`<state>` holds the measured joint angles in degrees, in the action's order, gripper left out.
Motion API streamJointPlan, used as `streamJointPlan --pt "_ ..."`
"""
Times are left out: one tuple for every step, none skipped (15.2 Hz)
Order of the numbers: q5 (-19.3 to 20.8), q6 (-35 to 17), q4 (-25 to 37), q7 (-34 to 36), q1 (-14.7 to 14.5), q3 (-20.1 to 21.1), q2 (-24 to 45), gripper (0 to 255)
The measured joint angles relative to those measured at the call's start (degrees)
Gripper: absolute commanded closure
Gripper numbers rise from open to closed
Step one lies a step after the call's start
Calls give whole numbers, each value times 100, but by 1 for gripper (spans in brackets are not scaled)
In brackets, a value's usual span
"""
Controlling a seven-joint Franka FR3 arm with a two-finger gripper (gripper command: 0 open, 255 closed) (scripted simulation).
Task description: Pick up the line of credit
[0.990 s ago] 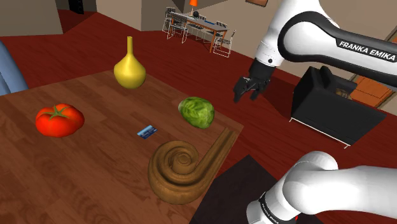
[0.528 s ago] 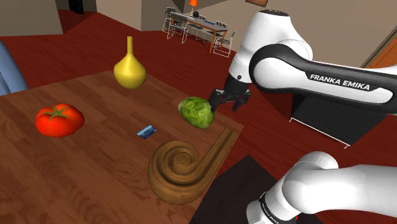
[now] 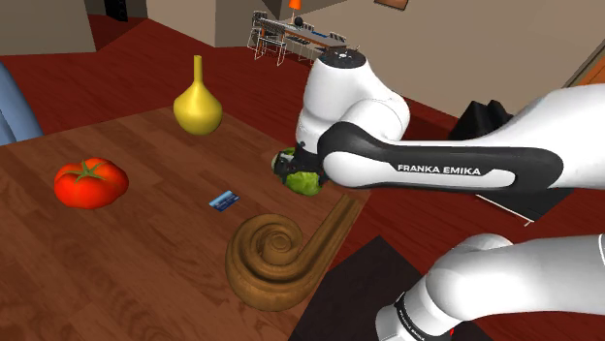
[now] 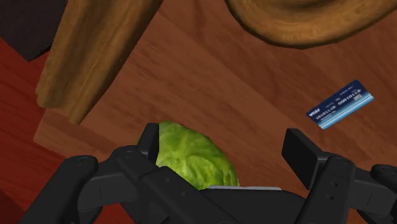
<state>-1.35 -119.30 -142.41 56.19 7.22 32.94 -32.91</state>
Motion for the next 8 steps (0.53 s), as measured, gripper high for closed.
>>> streamJointPlan --pt "96 -74 102 367 129 252 171 0" --pt "246 -163 234 715 313 491 394 0" --pt "410 -266 332 1092 494 758 620 0" --pt "608 -338 464 1501 696 1046 866 0" --pt "838 -395 592 1935 907 1350 1124 0" --pt "1142 -386 821 2388 1174 1673 1457 0" --pt "1488 -346 1025 2876 1422 2008 1799 0" --pt "1939 -264 1288 3439 1704 2390 2261 0"
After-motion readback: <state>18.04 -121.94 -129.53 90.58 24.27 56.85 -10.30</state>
